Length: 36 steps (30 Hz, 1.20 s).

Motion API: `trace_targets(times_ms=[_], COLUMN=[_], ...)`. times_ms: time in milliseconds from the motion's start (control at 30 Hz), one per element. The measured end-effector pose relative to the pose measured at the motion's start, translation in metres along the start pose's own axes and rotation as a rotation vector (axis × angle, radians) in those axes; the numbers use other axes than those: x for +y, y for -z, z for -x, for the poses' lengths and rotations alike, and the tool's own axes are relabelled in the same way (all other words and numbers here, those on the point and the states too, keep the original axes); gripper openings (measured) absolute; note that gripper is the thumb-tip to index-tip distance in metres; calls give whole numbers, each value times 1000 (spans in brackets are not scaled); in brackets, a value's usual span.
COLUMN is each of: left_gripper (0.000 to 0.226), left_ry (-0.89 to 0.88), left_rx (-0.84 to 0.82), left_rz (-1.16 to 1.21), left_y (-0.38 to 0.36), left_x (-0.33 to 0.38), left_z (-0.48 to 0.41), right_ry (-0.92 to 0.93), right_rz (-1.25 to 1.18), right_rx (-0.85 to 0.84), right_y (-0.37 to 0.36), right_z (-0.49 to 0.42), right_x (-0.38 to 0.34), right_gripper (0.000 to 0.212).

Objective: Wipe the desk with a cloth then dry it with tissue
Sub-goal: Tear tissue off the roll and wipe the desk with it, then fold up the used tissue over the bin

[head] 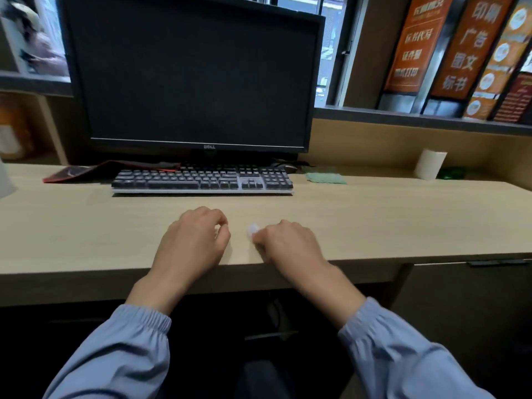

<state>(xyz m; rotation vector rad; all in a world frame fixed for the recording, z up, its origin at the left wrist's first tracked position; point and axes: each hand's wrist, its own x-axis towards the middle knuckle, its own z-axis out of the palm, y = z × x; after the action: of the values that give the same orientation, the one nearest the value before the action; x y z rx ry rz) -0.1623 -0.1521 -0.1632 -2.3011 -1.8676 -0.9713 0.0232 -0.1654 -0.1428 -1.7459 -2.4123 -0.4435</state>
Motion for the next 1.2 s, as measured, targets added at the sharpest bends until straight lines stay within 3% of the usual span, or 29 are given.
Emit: trace_targets(times_ms=[200,333,433,633,767,933,1033,1200], left_gripper=[17,15,12,8,11,21,18,22], left_ry=[-3,-8,-18,-26,51,130,180,424], left_rx=[18,58,111,201,298,380,420,295], left_rz=[9,31,24,28,-34,35,104,573], left_y=[6,11,15,19,34,62,77,78], left_x=[-19,-33,-44,-64,-92,-129,-139,-157], left_z=[13,22,31,54,74,105,134,165], right_ry=[-212,-256,-174,171,345,472,533,333], right_rz=[107,36,-27,-68,-108,-308,-596,-1126], right_rx=[26,11,-2,94,171,267,231,49], right_y=[-11,-11,-10,-7,1,-8,-14,-25], right_z=[-7,-9,-16,-11,-9,-8,-4,2], right_x=[80,73,35,-72,-123,-174,-194,-212], right_gripper=[19,27,27,16,48,46,38,37])
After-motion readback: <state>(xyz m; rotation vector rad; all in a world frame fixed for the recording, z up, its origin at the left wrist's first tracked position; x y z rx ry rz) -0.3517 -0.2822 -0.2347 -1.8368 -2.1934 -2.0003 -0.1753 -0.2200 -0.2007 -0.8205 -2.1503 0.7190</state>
